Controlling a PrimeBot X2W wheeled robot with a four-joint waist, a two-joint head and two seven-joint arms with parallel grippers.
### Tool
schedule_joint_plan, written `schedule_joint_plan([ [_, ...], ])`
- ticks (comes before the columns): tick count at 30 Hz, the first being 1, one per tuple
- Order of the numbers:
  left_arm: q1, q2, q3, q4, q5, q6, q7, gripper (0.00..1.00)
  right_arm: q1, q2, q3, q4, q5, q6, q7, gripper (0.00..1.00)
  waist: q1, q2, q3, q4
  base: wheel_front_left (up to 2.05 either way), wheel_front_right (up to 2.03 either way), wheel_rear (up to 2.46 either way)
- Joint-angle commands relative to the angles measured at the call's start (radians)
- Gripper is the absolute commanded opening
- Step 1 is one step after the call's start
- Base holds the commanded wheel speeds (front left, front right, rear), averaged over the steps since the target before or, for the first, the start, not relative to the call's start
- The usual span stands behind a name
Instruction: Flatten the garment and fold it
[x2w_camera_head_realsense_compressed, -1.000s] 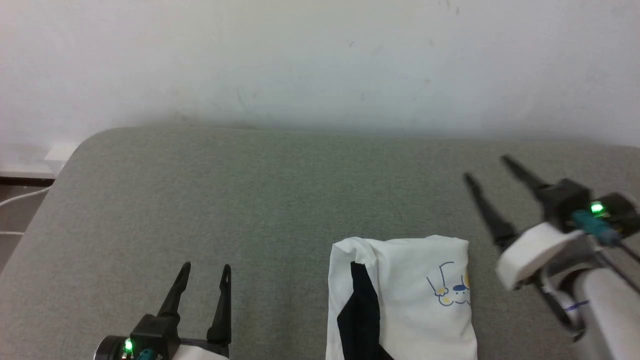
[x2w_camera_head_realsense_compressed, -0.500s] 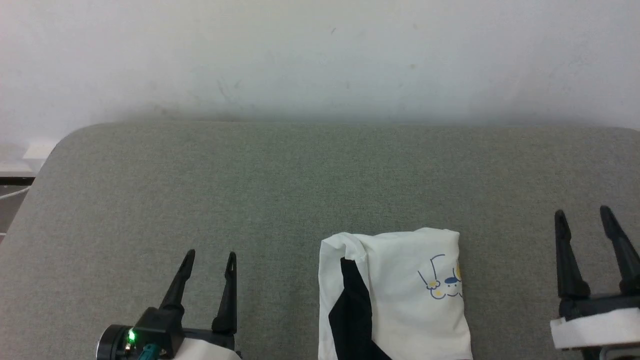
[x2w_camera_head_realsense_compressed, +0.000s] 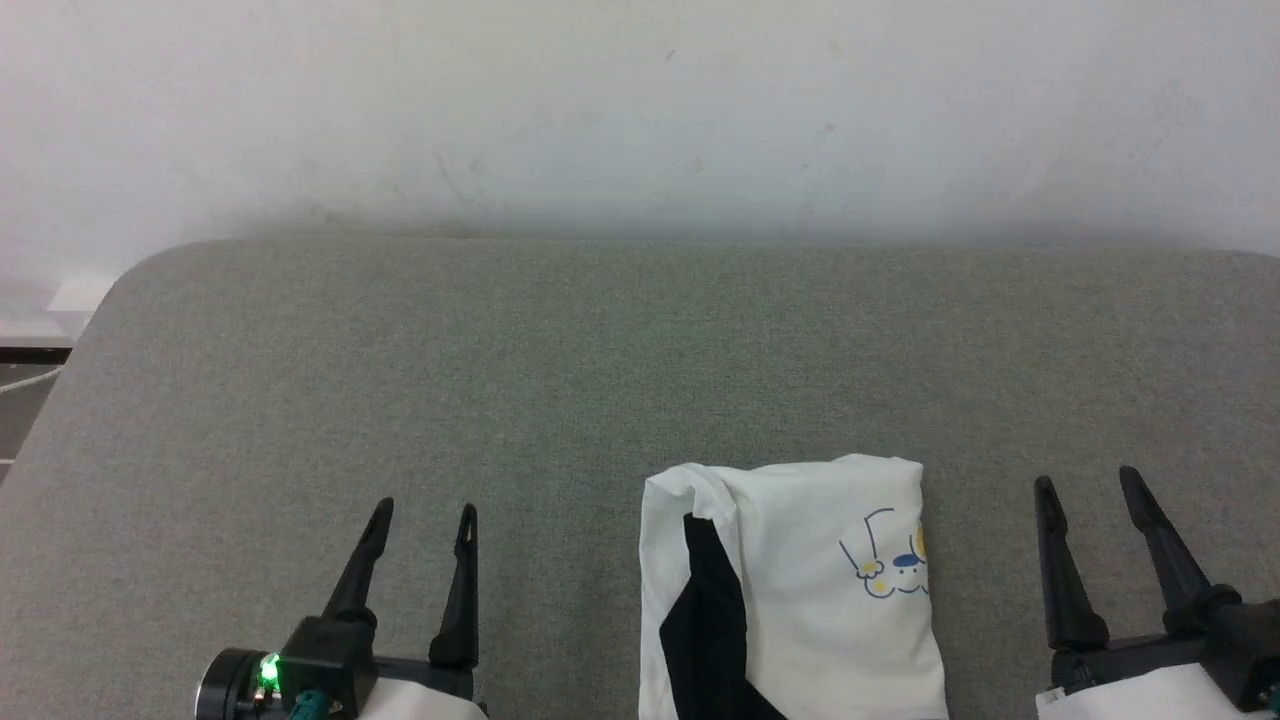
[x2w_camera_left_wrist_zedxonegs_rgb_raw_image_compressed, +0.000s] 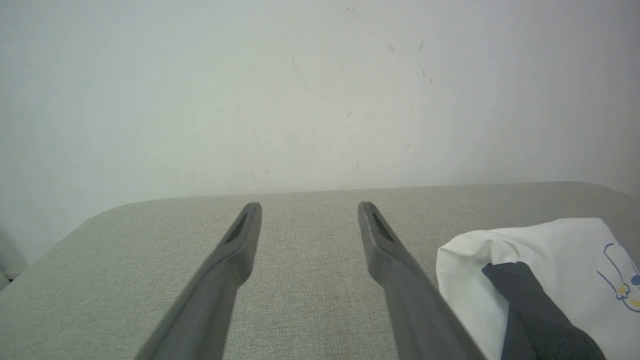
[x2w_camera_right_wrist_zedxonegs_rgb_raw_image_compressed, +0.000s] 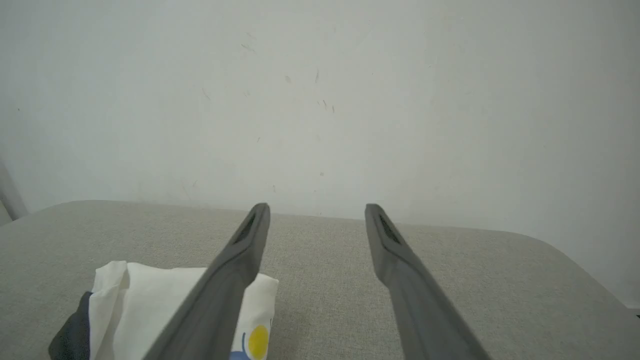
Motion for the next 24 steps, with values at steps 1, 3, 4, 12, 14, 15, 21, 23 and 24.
schedule_joint_plan([
  [1,0.001,-0.002,-0.002,0.001,0.005,0.000,-0.005,1.00,0.007,0.005,0.005,0.003,-0.004,-0.001,-0.004,1.00,0.0001,0.0000,-0.001,0.003,0.00,0.00,0.00],
  [3,0.000,-0.002,0.000,0.002,0.005,-0.001,-0.005,1.00,0.011,0.006,0.007,0.011,-0.003,-0.001,-0.004,1.00,0.0001,0.0000,-0.002,0.005,0.00,0.00,0.00],
  [4,0.000,-0.001,0.000,0.002,0.005,-0.002,-0.005,1.00,0.012,0.006,0.006,0.015,-0.002,-0.001,-0.004,1.00,0.0001,0.0000,-0.003,0.006,0.00,0.00,0.00],
  [12,-0.011,0.001,-0.005,0.021,0.002,-0.015,-0.005,1.00,-0.004,-0.059,0.024,0.030,0.028,-0.001,0.092,1.00,0.0001,0.0000,0.015,0.017,0.00,0.00,0.00],
  [14,-0.018,0.001,-0.011,0.030,0.002,-0.019,-0.005,1.00,-0.016,-0.089,0.035,0.018,0.083,-0.001,0.165,1.00,0.0001,0.0000,0.025,0.025,0.00,0.00,0.00],
  [15,-0.021,0.001,-0.012,0.032,0.002,-0.020,-0.005,1.00,-0.020,-0.105,0.045,0.011,0.119,-0.001,0.216,1.00,0.0001,0.0000,0.030,0.028,0.00,0.00,0.00],
  [21,-0.037,0.000,-0.015,0.043,0.001,-0.025,-0.005,1.00,-0.062,-0.229,0.133,-0.038,0.391,-0.001,0.573,1.00,0.0001,0.0000,0.076,0.053,0.00,0.00,0.00],
  [23,-0.047,0.000,-0.018,0.047,0.002,-0.028,-0.005,1.00,-0.085,-0.249,0.144,-0.032,0.461,-0.001,0.673,1.00,0.0001,0.0000,0.092,0.064,0.00,0.00,0.00],
  [24,-0.053,0.000,-0.020,0.049,0.001,-0.028,-0.005,1.00,-0.099,-0.248,0.147,-0.023,0.496,-0.001,0.715,1.00,0.0001,0.0000,0.099,0.070,0.00,0.00,0.00],
])
